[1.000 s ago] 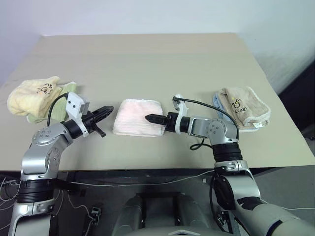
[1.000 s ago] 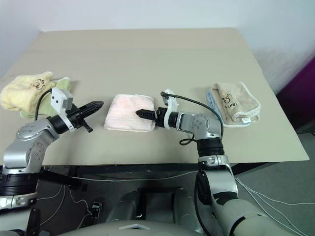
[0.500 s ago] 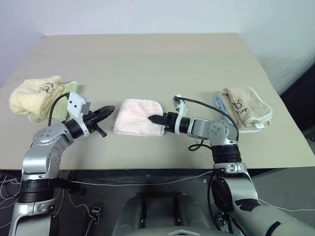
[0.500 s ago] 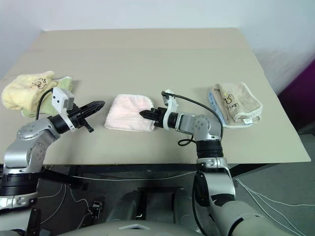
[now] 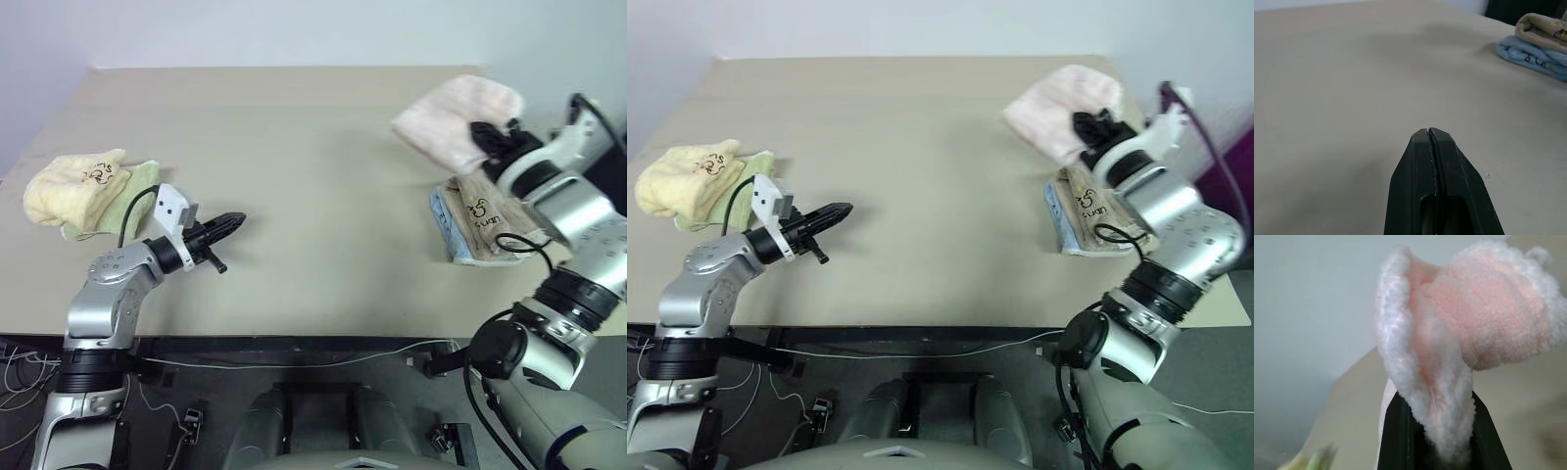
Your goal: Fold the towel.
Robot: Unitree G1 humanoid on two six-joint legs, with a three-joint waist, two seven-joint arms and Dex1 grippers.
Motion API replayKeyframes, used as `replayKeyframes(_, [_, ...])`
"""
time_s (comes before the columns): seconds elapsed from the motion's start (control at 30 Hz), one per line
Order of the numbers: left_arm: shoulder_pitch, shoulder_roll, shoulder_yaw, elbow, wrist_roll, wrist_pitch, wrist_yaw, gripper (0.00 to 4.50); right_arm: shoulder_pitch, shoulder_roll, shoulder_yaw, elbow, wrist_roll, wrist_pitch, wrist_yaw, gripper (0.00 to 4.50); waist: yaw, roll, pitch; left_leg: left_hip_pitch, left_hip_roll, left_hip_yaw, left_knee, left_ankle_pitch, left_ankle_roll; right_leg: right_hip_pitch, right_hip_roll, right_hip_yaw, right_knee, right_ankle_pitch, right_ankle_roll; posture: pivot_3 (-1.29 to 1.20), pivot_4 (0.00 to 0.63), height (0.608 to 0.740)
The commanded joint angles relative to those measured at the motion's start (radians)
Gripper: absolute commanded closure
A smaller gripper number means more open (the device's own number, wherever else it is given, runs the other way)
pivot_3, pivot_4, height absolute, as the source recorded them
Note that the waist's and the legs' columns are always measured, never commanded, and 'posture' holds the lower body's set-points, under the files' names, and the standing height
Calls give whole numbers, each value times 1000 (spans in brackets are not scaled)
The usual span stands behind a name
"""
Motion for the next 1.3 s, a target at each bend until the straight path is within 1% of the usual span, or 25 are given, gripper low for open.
replayKeyframes(0.03, [-40,-9,-14,23,11,-38,-20,4500,41,9,-90,-61,112,68,-165,4471,-5,0,0,0,0,0,0,0,0,0,0,0,0,0,0,0,150,740])
replayKeyframes(0.13, [-73,-29,-39,61,23,-56,-34,4500,118,67,-133,-97,181,87,-313,4471,-10,0,0,0,0,1,0,0,0,0,0,1,0,0,0,0,150,740])
replayKeyframes(0.23, [-90,-42,-48,80,30,-67,-44,4500,172,103,-130,-138,247,65,-423,4471,-13,1,1,0,0,2,0,0,0,0,1,2,1,0,0,0,150,740])
replayKeyframes(0.37, [-96,-54,-60,87,33,-74,-47,4500,217,104,-94,-166,309,12,-502,4471,-12,2,0,0,1,2,0,0,0,0,1,3,1,0,0,0,150,740])
replayKeyframes(0.5, [-95,-66,-65,91,38,-80,-50,4500,254,83,-53,-171,355,-59,-535,4471,-10,2,0,0,0,2,1,0,1,0,2,3,1,0,0,0,150,740])
replayKeyframes(0.6, [-95,-74,-66,94,42,-83,-52,4500,280,61,-21,-177,411,-104,-539,3670,-10,2,0,0,0,2,1,0,1,1,2,2,1,0,0,0,150,740])
replayKeyframes(0.77, [-91,-86,-73,98,45,-85,-58,4500,328,18,30,-206,487,-189,-551,1923,-11,2,0,0,0,2,1,0,1,1,2,2,1,0,0,0,150,740])
replayKeyframes(0.8, [-91,-89,-75,98,45,-84,-59,4500,338,12,38,-214,501,-209,-553,1643,-11,2,0,0,0,2,1,0,1,1,2,2,1,0,0,0,150,740])
replayKeyframes(0.87, [-92,-92,-80,101,44,-82,-63,4500,355,-5,56,-232,516,-250,-548,1031,-11,2,0,0,1,2,1,0,1,1,2,2,1,0,0,0,150,740])
replayKeyframes(0.9, [-93,-93,-82,103,44,-81,-65,4500,361,-15,62,-242,514,-272,-543,624,-11,2,0,0,0,2,1,0,1,1,3,2,1,0,0,0,150,740])
replayKeyframes(0.93, [-94,-93,-83,104,43,-81,-67,4500,367,-24,70,-250,514,-294,-543,322,-11,2,0,0,1,2,1,0,1,1,3,2,1,0,0,0,150,740])
replayKeyframes(0.97, [-96,-93,-85,108,43,-80,-71,4500,376,-44,78,-266,489,-318,-537,24,-11,2,0,0,0,2,1,0,1,1,3,2,1,0,0,0,150,740])
replayKeyframes(1.07, [-103,-95,-89,120,43,-82,-81,4500,405,-95,104,-311,434,-371,-528,24,-10,2,0,0,0,2,1,0,1,1,3,2,1,0,0,0,150,740])
replayKeyframes(1.2, [-125,-99,-91,156,46,-90,-94,4500,443,-114,102,-367,473,-439,-582,24,-8,2,1,0,0,2,2,0,1,1,3,2,1,0,0,0,150,740])
replayKeyframes(1.3, [-156,-109,-79,211,56,-118,-83,4500,466,-150,122,-411,481,-463,-565,24,-6,2,1,0,0,2,2,0,1,1,3,2,1,0,1,0,150,740])
